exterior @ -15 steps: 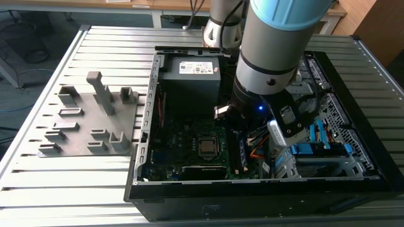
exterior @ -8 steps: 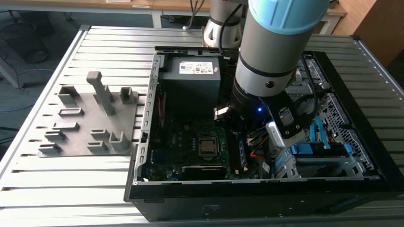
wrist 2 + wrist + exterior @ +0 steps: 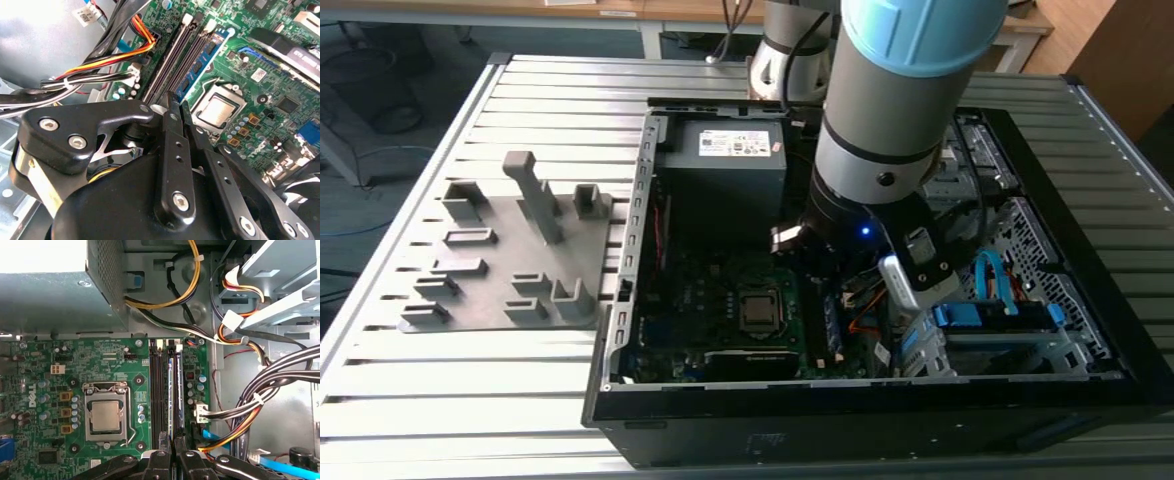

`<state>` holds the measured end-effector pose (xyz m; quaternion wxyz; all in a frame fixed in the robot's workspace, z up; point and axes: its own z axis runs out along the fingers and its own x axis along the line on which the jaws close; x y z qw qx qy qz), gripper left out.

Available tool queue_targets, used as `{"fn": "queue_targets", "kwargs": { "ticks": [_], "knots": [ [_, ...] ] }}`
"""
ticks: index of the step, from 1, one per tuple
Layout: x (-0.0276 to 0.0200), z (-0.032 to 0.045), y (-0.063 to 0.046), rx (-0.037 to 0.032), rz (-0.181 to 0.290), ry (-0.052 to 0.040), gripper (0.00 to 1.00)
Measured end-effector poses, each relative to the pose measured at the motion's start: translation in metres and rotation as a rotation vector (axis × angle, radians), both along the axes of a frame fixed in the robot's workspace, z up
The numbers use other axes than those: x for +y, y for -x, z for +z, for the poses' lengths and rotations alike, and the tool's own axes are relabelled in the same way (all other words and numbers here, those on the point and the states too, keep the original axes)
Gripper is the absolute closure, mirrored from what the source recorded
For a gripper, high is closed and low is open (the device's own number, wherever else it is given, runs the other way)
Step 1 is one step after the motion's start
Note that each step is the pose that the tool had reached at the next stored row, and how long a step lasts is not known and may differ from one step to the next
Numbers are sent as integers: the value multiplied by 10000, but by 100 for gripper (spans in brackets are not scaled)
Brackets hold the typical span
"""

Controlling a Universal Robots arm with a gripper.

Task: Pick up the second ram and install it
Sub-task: 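Insert the second ram into the second slot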

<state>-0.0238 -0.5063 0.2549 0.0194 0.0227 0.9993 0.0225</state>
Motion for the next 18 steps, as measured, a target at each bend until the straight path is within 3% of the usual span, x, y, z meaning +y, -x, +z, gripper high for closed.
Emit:
{"fn": "queue_targets", "kwargs": {
  "ticks": [18],
  "knots": [
    [138,-112,0,0,0,7,86]
  ]
}}
